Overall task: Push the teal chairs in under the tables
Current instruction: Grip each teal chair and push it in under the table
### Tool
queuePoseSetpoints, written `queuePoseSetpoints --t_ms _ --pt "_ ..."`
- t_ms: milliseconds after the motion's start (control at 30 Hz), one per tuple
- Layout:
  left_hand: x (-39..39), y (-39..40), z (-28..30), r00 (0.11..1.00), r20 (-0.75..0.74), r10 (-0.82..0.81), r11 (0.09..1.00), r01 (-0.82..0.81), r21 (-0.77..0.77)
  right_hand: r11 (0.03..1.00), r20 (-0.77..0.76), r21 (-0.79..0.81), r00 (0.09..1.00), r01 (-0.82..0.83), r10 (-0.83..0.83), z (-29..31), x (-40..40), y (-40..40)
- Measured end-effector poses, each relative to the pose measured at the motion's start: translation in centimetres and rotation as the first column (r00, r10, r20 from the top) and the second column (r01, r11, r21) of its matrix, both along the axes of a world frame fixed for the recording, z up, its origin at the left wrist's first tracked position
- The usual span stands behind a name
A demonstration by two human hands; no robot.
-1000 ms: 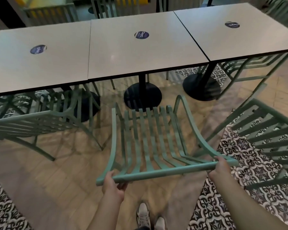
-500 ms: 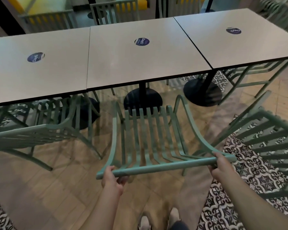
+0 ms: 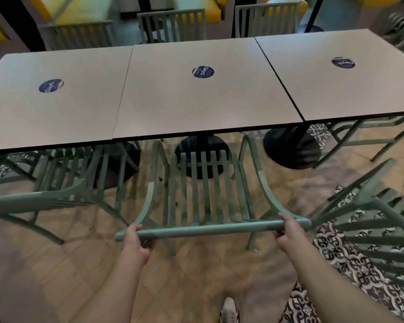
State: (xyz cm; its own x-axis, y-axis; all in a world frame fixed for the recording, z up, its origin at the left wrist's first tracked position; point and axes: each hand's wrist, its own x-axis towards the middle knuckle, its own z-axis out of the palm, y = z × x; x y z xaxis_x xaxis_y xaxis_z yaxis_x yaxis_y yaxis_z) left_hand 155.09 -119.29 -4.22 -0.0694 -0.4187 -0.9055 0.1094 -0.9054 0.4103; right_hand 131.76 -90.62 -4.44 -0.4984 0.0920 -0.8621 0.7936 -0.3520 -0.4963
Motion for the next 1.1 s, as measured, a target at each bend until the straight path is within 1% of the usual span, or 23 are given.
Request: queuePoseSetpoints --t_ms 100,200,300,433,600,700,967,1100 --pt "-1.2 -0.9 -0.2 1.000 0.007 -0.020 1.000 0.020 0.002 1.000 0.006 -0.008 1.000 -0.013 0.013 0.1 -1.3 -0.6" --pt "-2.3 -1.5 -0.4 1.000 0.000 0.002 1.000 -0.002 -0.003 1.000 0.017 0.011 1.000 -0.003 0.003 0.1 -2.8 -1.3" --pt "-3.7 -2.2 -0.3 1.000 0.008 0.014 1.000 -0.013 -0.017 1.000 0.045 -0.005 0.999 0.006 -0.006 0.5 -3.9 -2.0" --pt "-5.1 -2.8 -0.4 1.000 -0.012 0.025 1.000 -0.025 -0.006 1.000 0.029 0.009 1.000 0.000 0.000 0.8 -5.5 -3.0" --pt "-6.4 -4.0 -0.5 1.000 0.009 0.014 1.000 -0.014 -0.024 1.000 0.015 0.015 1.000 -0.007 0.006 0.7 -6.9 -4.3" --pt "-7.1 -4.6 -0.4 1.000 0.009 0.015 0.999 -0.015 -0.032 1.000 0.014 -0.024 1.000 -0.013 0.013 0.4 -7.8 -4.8" --pt "-9.7 -6.6 -0.1 0.999 0.046 -0.009 0.999 0.011 -0.038 0.999 0.029 -0.039 1.000 -0.004 0.005 0.2 -10.7 -6.3" --pt "-10.9 -6.9 -0.1 0.998 0.065 -0.012 0.999 0.015 -0.042 1.000 0.011 -0.011 1.000 0.002 -0.002 0.1 -11.5 -7.1"
